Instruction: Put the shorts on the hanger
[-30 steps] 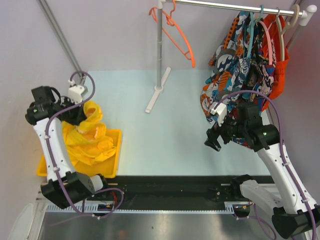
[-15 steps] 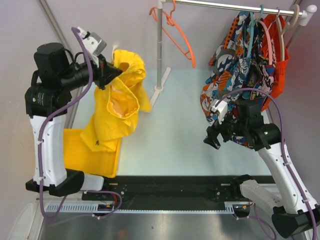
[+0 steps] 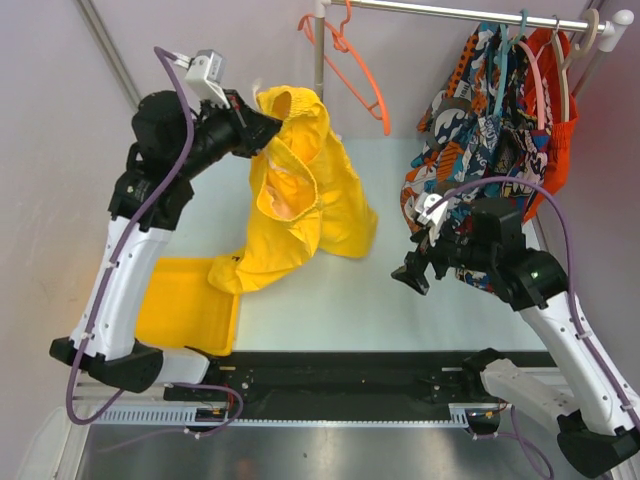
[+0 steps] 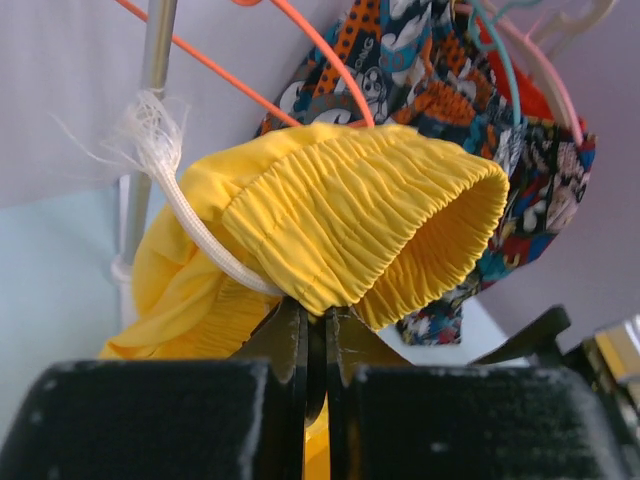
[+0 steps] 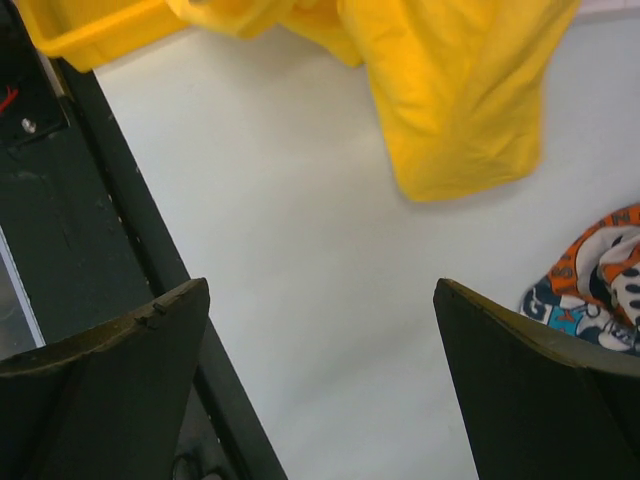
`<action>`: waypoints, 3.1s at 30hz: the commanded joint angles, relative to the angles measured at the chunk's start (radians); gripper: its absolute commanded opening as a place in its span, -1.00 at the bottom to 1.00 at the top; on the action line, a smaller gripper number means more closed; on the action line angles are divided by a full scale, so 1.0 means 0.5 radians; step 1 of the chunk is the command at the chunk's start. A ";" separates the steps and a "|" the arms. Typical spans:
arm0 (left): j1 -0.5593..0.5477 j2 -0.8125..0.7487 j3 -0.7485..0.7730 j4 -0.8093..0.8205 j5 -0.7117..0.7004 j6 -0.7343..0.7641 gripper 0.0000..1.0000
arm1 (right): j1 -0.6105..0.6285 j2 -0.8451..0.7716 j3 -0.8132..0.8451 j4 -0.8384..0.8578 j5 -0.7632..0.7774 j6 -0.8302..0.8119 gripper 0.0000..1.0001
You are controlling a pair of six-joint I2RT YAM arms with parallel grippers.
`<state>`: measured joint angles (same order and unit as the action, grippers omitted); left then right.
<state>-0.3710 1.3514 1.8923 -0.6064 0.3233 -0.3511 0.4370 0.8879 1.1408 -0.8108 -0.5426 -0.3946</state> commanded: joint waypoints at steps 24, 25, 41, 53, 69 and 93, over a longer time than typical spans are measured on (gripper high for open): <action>-0.237 -0.255 -0.471 0.722 -0.714 -0.936 -0.89 | 1.476 0.915 0.234 2.342 1.827 -0.315 0.74; -0.237 -0.270 -0.474 0.704 -0.723 -0.939 -0.89 | 1.464 0.936 0.249 2.370 1.879 -0.333 0.57; -0.031 -0.653 -1.102 0.562 -0.446 -0.740 -0.33 | 0.712 0.096 0.317 1.230 0.840 -0.036 -1.00; -0.010 -1.254 -1.689 -0.007 0.708 1.409 0.99 | 0.442 -0.086 0.186 0.294 0.459 -0.263 -1.00; -0.758 -1.181 -2.508 0.568 0.673 1.705 1.00 | 0.418 -0.107 0.047 0.167 0.509 -0.312 -1.00; -1.013 -0.820 -1.171 -0.157 0.313 1.402 -0.99 | 0.415 -0.365 0.173 0.367 0.714 -0.514 -1.00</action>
<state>-0.8764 0.9718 0.9310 -0.4622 0.3679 0.3489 0.6476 0.7265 1.1698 -0.7387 -0.2604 -0.5896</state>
